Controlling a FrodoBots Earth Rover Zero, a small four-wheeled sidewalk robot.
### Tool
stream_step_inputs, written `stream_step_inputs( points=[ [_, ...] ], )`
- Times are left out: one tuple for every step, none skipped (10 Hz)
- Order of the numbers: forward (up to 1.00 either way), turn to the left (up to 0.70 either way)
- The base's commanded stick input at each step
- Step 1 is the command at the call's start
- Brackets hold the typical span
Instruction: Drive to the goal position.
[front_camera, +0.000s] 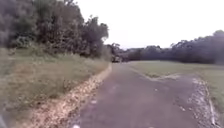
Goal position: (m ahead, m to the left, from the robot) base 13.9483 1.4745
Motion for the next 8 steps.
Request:
stream_step_inputs(
  points=[
    [0.70,0.00],
    [0.70,0.00],
    [0.70,0.00],
    [0.70,0.00],
    [0.70,0.00],
    [0.70,0.00],
    [0.70,0.00],
    [0.70,0.00]
  ],
)
